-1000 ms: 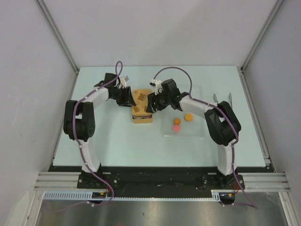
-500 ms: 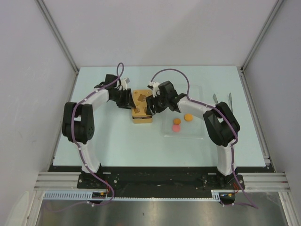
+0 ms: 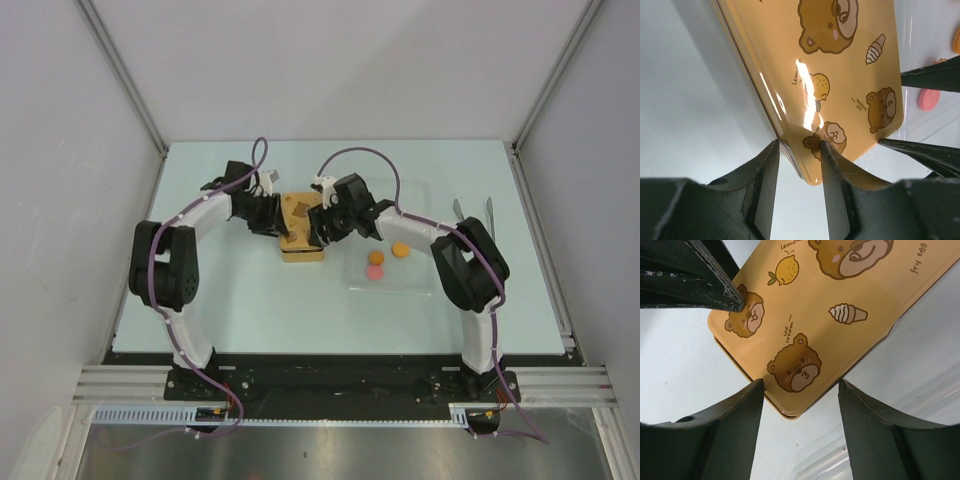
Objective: Pack the cookies
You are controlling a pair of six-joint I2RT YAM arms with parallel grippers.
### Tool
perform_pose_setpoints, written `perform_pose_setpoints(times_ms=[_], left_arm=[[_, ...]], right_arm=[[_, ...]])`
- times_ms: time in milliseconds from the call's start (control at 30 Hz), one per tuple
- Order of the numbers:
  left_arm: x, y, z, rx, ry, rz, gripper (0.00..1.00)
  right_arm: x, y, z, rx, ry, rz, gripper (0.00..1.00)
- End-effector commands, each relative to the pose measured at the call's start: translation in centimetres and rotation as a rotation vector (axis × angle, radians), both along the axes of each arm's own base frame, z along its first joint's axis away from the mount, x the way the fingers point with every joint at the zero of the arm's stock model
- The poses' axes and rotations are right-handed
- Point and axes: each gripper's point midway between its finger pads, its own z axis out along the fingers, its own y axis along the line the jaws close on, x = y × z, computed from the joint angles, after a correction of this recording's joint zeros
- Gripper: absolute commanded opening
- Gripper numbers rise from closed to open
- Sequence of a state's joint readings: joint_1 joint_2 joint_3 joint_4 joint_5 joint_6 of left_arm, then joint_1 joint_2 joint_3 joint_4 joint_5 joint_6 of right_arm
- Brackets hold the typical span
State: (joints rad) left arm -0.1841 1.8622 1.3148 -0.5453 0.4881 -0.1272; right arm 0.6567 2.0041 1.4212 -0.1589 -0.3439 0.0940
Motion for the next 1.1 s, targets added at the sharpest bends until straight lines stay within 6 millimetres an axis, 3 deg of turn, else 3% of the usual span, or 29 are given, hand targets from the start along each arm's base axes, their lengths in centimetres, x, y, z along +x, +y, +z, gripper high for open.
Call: perform_pose_setpoints(times_ms=[0,400,700,1067], left_arm=[[-0.8,0.0,1.4,0.014,-0.04,-0.033,0.43],[-1.5,-0.8,1.4,0.007,-0.033,-0.063,0.43],[-1.6,-1.1,1.2,0.012,-0.029,-0.072,0.42],[-1.7,-0.9,1.2,0.026,-0.036,-0.073,0.41]], right_arm=[[-1.4,0.1,-1.2,-0.052,0.001,0.031,0.64],[-3.2,-0.6,-1.1,-0.116,-0.059,0.065,0.64],[-3.4,-0.9,2.1,-0.188,-0.273,0.1,0.67],[-3.6,0.0,5.7,-0.317,-0.583,0.141,0.7]])
